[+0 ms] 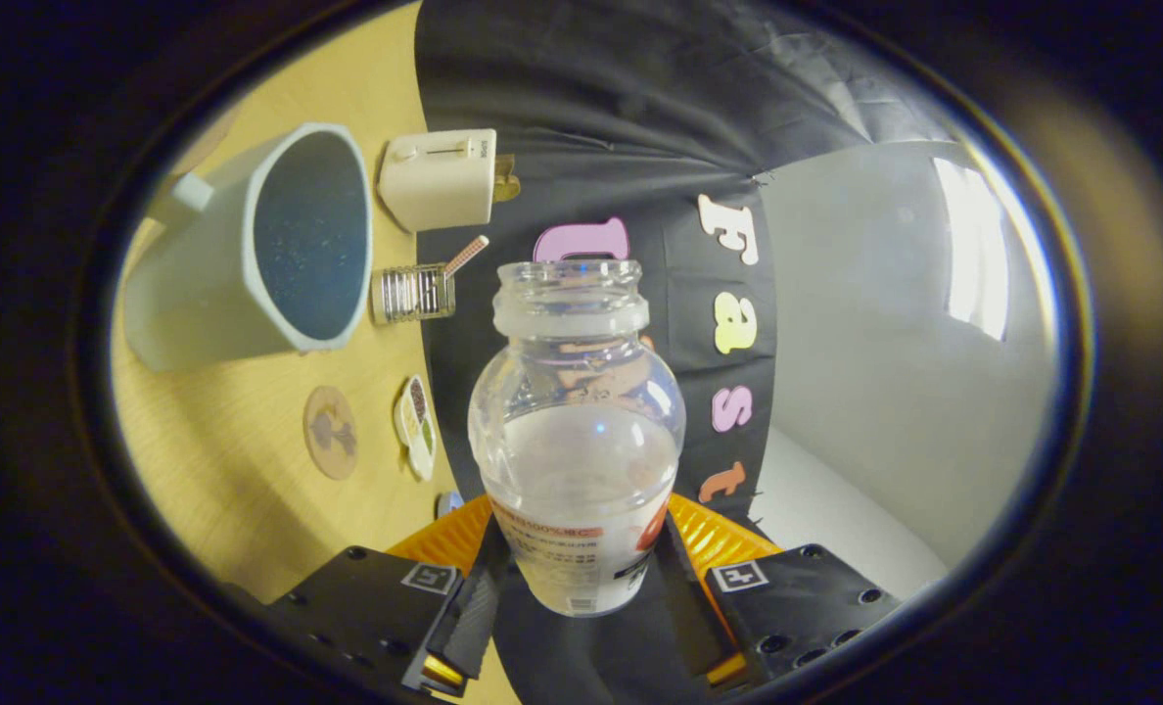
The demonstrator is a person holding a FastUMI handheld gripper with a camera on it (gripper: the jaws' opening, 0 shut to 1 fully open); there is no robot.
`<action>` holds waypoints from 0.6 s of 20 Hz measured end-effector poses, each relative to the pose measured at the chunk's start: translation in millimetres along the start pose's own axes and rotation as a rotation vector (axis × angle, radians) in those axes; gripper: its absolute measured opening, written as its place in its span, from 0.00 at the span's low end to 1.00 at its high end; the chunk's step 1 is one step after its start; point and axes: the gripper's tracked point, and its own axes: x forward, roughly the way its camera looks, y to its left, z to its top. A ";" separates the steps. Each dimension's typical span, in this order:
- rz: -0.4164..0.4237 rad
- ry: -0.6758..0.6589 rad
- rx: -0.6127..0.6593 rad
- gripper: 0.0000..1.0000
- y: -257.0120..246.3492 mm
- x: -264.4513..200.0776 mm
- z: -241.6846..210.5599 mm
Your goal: Take the bottle from table, then pour the juice into the cup, finally place the bottle on the coaster
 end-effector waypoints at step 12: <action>-0.017 -0.034 -0.098 0.79 -0.2 -0.4 9.9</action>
